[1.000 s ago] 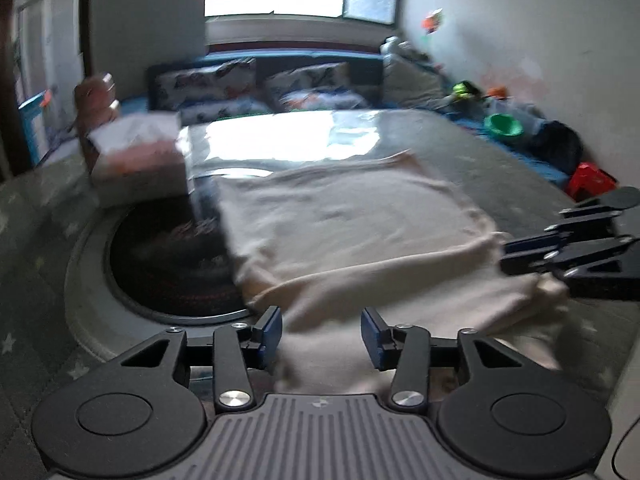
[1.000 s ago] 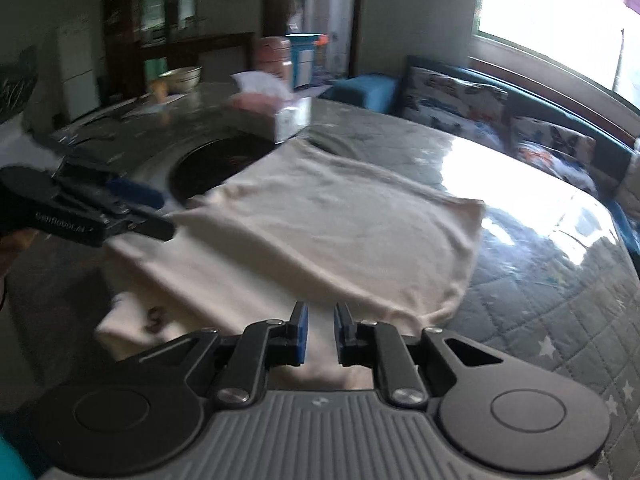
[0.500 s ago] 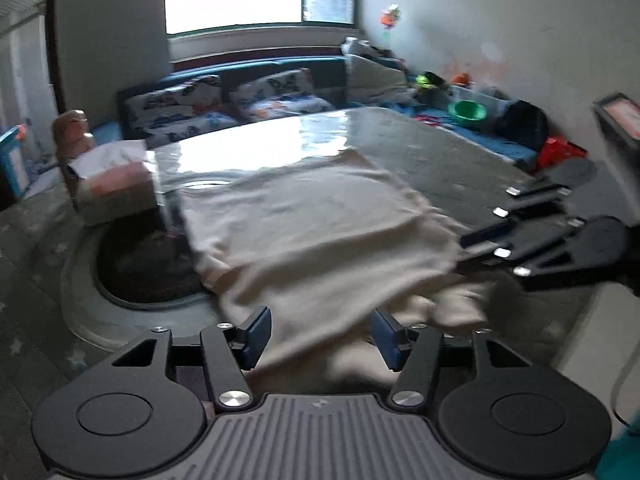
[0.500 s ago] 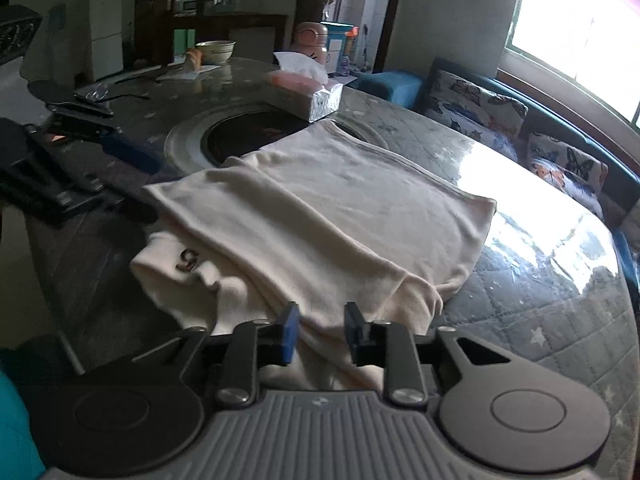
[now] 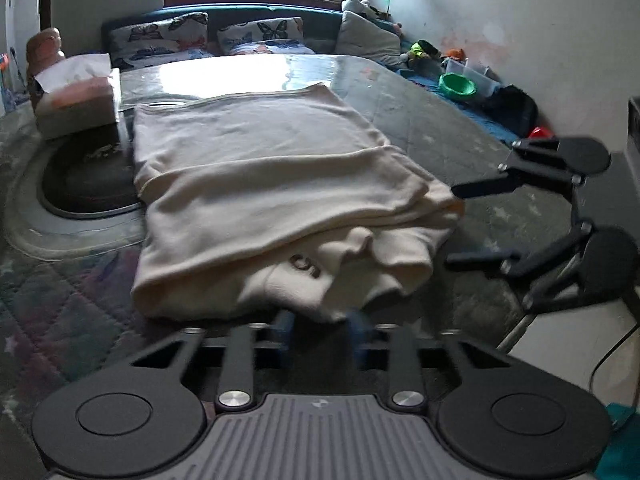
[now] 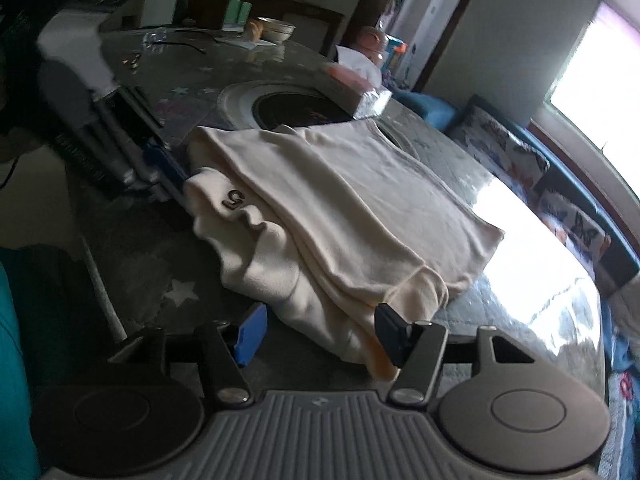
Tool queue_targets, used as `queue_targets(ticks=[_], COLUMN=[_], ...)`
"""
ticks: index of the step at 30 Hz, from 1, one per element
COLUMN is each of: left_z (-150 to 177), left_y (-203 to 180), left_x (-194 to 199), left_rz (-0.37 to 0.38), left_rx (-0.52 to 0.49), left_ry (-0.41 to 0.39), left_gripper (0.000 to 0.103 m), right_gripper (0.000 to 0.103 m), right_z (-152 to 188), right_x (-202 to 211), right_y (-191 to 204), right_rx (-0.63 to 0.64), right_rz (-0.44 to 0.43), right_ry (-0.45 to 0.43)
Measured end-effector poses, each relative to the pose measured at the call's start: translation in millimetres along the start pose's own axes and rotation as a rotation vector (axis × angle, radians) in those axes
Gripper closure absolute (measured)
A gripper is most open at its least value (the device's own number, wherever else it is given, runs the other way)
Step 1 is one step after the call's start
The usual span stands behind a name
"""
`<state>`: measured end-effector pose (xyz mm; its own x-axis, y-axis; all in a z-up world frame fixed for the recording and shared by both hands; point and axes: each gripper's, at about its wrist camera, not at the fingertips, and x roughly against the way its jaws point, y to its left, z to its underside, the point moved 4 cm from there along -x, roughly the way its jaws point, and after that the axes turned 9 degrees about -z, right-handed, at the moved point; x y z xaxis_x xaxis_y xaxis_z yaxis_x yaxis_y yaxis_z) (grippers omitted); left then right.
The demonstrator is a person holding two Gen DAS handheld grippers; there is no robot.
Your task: Fold clothes
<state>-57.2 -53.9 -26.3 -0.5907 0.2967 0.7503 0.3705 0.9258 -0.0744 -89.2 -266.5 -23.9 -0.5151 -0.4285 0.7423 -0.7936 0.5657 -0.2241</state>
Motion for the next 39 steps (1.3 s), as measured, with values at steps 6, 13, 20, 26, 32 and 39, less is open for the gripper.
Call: queue_targets(ticks=[6,13,20,26,32,39], left_z=[-30.8,-54.5,-32.3,-15.7,-7.3,-4.7], left_y=[7.9,20.7,30.1,22.7,15.0,24.3], left_x=[3.6,-13.5,9.5,5.1,-12.0,-5.5], left_rz=[0.041,0.061,-0.014,-0.141,-0.224,-0.214], left_rx=[0.034,0.088,0.003,-0.164,-0.318,-0.32], left_ry=[-0.061,-0.068,-0.136,-0.171,-0.189,-0.19], left_gripper=[0.093,0.093,0.047,0.041,0.067,0.093], right_gripper=[0.033,0.082,0.092,0.093,0.095,0.097], right_z=[1.7,-18.8,-31.1,-37.3,-37.9,-35.5], right_x=[-13.9,-37.1,-32.7,-30.2,-29.1,-18.2], right_y=[17.1,1.5,-44.7,-64.3,-61.9,-46.9], right_rx=[0.15,0.059,-0.229,-0.32,-0.327,-0.306], right_rz=[0.02,0.002,-0.139,-0.178,-0.168,-0.141], right_ry=[-0.032,-0.069,-0.089,-0.105,-0.116,-0.166])
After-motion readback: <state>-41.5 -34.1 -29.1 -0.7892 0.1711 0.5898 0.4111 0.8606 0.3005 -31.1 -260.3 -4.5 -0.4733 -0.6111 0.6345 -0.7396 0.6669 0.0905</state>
